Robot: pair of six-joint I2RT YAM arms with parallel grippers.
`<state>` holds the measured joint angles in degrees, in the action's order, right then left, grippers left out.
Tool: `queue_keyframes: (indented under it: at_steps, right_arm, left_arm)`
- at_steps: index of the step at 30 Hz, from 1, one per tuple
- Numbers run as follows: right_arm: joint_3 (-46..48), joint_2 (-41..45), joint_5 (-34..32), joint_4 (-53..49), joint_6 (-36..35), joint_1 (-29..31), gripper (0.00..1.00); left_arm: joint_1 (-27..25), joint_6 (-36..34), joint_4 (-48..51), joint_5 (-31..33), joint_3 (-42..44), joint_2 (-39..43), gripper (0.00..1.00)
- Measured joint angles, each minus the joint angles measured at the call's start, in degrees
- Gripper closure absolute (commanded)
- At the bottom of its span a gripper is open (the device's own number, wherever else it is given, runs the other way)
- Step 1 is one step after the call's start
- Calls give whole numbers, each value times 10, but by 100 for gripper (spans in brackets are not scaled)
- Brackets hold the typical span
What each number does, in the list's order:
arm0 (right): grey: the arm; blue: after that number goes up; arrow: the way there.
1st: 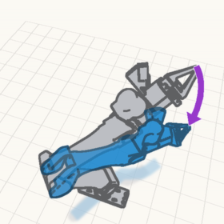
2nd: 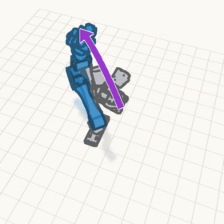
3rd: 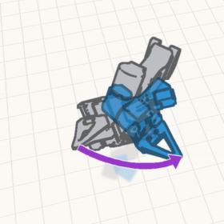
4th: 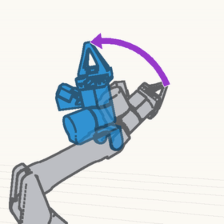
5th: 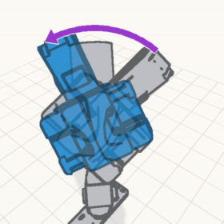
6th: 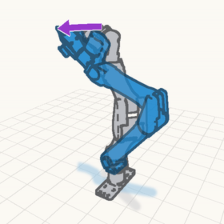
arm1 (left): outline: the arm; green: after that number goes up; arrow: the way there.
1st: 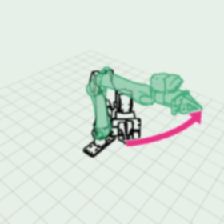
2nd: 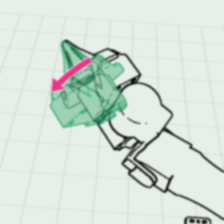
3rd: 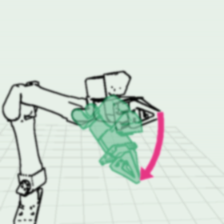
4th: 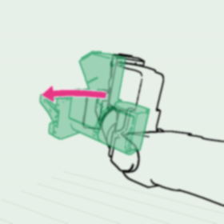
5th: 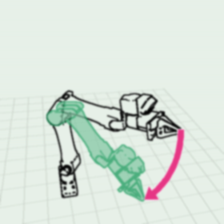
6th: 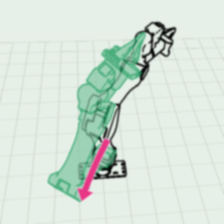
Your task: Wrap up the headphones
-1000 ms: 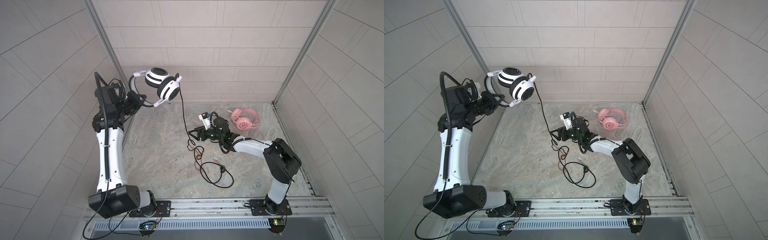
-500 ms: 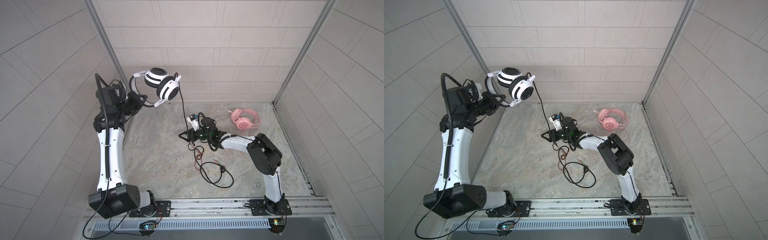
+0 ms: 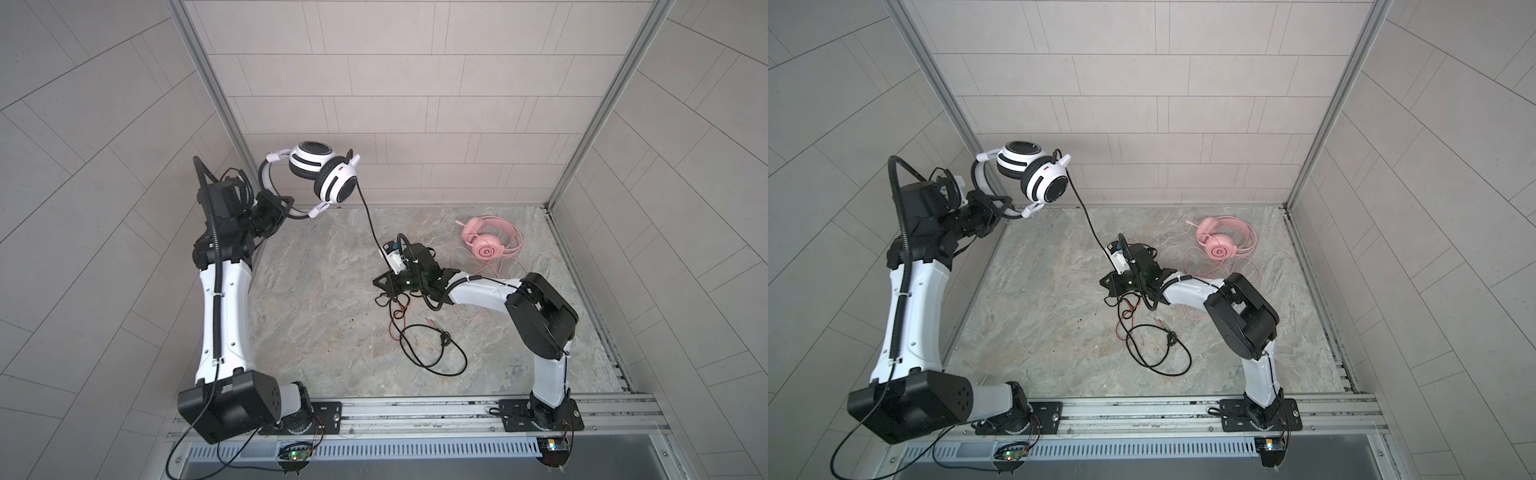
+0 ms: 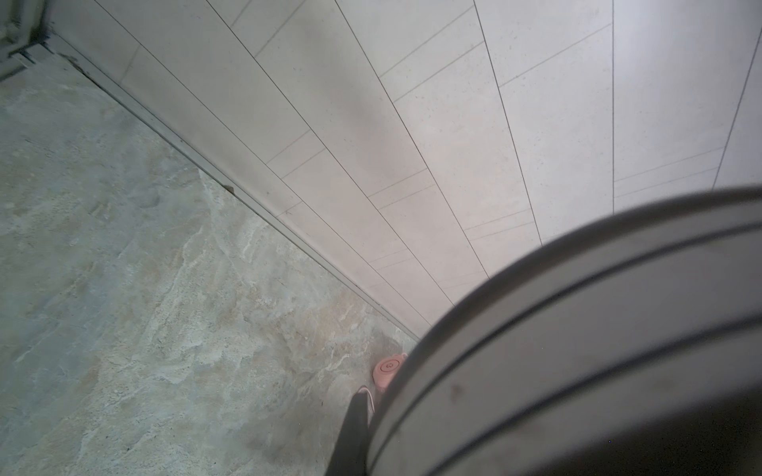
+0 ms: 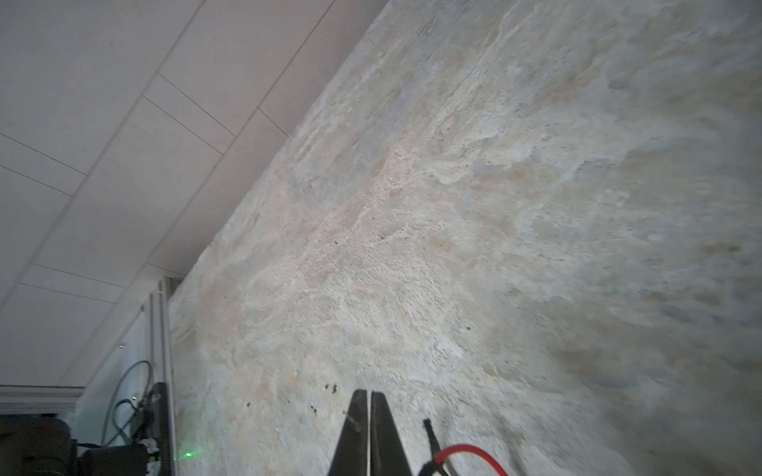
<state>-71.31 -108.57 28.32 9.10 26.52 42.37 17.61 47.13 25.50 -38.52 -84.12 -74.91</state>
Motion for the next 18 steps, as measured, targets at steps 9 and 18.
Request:
queue_keyframes:
  at_steps: [9,18]
  right_arm:
    - [-131,61,-124,-299,-147,78,96]
    - [-336,69,-208,-545,-272,139,96]
  left_arm:
    - [-32,-31,36,149,27,34,100]
    - [-152,-155,111,284,3,17,100]
